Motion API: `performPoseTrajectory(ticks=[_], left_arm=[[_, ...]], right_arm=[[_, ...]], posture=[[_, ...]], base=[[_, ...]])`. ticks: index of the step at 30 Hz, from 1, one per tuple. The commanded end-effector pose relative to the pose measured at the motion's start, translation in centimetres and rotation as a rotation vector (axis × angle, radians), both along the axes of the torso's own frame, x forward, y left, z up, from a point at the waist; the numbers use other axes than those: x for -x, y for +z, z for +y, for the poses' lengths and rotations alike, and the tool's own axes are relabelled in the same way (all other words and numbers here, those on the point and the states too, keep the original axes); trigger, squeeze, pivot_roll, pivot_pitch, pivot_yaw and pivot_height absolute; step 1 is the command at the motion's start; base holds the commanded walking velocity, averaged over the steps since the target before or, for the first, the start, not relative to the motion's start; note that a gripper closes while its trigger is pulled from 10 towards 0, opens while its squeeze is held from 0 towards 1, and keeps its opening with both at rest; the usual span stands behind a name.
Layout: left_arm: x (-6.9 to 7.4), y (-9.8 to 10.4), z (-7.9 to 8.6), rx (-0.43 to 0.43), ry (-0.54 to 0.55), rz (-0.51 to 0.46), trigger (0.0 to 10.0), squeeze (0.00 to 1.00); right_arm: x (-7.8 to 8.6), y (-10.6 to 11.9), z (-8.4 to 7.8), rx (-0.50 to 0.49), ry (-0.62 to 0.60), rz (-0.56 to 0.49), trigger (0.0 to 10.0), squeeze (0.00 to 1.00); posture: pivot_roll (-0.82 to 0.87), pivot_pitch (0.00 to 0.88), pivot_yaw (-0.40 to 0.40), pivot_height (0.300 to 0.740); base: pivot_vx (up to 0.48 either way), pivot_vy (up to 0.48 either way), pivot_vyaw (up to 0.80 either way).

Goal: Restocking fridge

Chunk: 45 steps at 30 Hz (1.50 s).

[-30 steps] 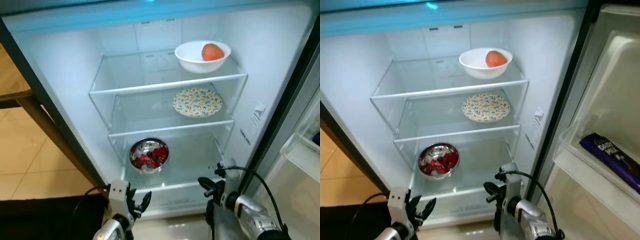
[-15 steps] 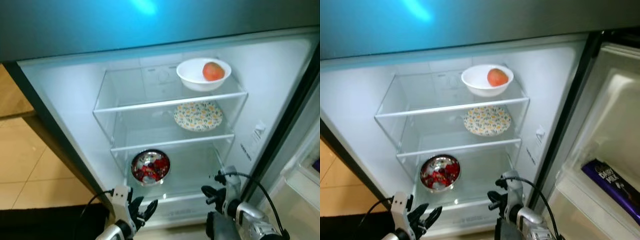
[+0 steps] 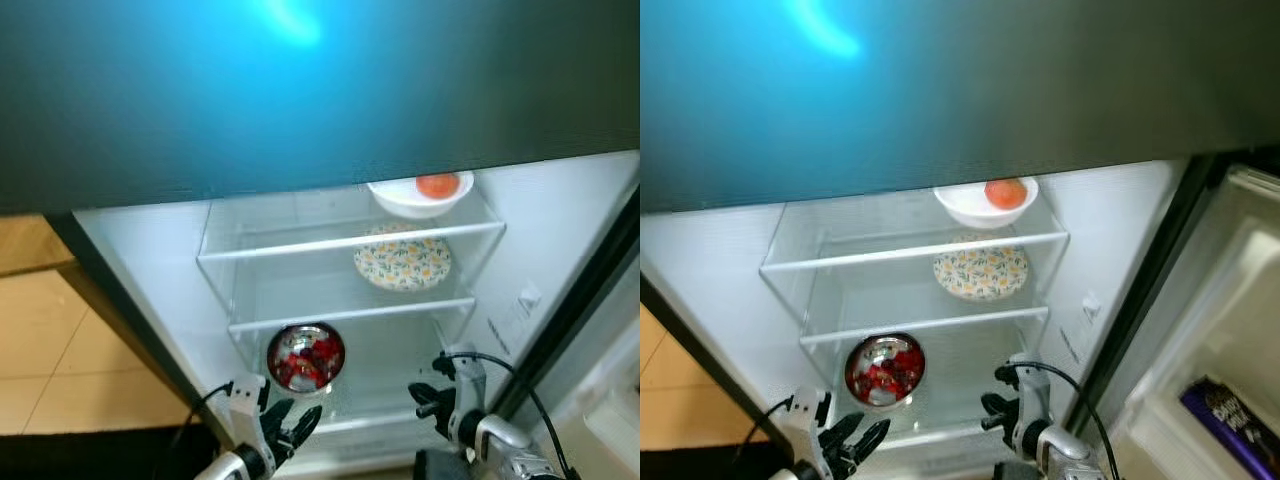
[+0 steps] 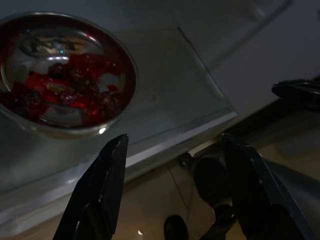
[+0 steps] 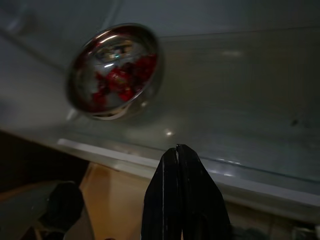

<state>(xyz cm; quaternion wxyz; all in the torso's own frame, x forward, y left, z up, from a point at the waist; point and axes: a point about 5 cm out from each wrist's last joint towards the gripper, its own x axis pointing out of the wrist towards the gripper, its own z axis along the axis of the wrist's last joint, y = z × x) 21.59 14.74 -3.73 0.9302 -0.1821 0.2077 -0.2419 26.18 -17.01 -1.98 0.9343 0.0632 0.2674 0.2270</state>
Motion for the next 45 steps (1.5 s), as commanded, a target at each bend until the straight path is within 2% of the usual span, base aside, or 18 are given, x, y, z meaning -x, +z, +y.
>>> performPoseTrajectory(ticks=[1, 10, 14, 16, 20, 24, 31, 37, 45], left_arm=[[0.1, -0.1, -0.1, 0.002, -0.013, 0.013, 10.0, 0.0], [0.7, -0.3, -0.7, 0.006, -0.105, 0.02, 10.0, 0.0], [0.9, -0.2, -1.6, 0.016, -0.18, 0.011, 10.0, 0.0], [0.9, -0.2, -1.6, 0.016, -0.18, 0.011, 10.0, 0.0], [1.0, 0.3, -3.1, -0.008, -0.352, -0.036, 10.0, 0.0], [0.7, 0.7, -3.7, -0.028, -0.412, -0.065, 10.0, 0.0], [0.4, 1.3, -4.2, -0.046, -0.469, -0.1, 10.0, 0.0], [0.1, 1.8, -4.5, -0.056, -0.513, -0.128, 10.0, 0.0], [0.2, 1.8, -4.6, -0.064, -0.531, -0.126, 10.0, 0.0]], right_arm=[[0.4, -0.5, -0.1, 0.027, -0.007, 0.024, 10.0, 0.0], [1.5, -1.5, -0.7, 0.059, -0.042, 0.071, 10.0, 0.0], [2.0, -1.9, -1.1, 0.071, -0.072, 0.096, 10.0, 0.0], [2.0, -1.9, -1.1, 0.071, -0.072, 0.096, 10.0, 0.0], [2.7, -2.5, -1.7, 0.094, -0.102, 0.13, 10.0, 0.0], [2.9, -2.6, -1.9, 0.098, -0.11, 0.139, 10.0, 0.0], [3.2, -2.8, -2.4, 0.105, -0.126, 0.153, 10.0, 0.0], [4.3, -3.5, -2.6, 0.114, -0.148, 0.197, 10.0, 0.0], [4.1, -3.4, -2.7, 0.105, -0.171, 0.189, 10.0, 0.0]], posture=[[-0.08, 0.0, 0.038, 0.617], [-0.08, 0.0, 0.036, 0.617], [-0.08, 0.0, 0.036, 0.617], [-0.08, 0.0, 0.036, 0.617], [-0.08, 0.0, 0.036, 0.617], [-0.08, 0.0, 0.034, 0.617], [-0.08, 0.0, 0.035, 0.631], [-0.08, 0.0, 0.032, 0.661], [-0.08, 0.0, 0.036, 0.68]], base=[[0.0, 0.0, 0.0], [0.0, 0.0, 0.0], [0.0, 0.0, 0.0], [0.0, 0.0, 0.0], [0.0, 0.0, 0.0], [0.0, 0.0, 0.0], [0.0, 0.0, 0.0], [0.0, 0.0, 0.0], [0.0, 0.0, 0.0]])
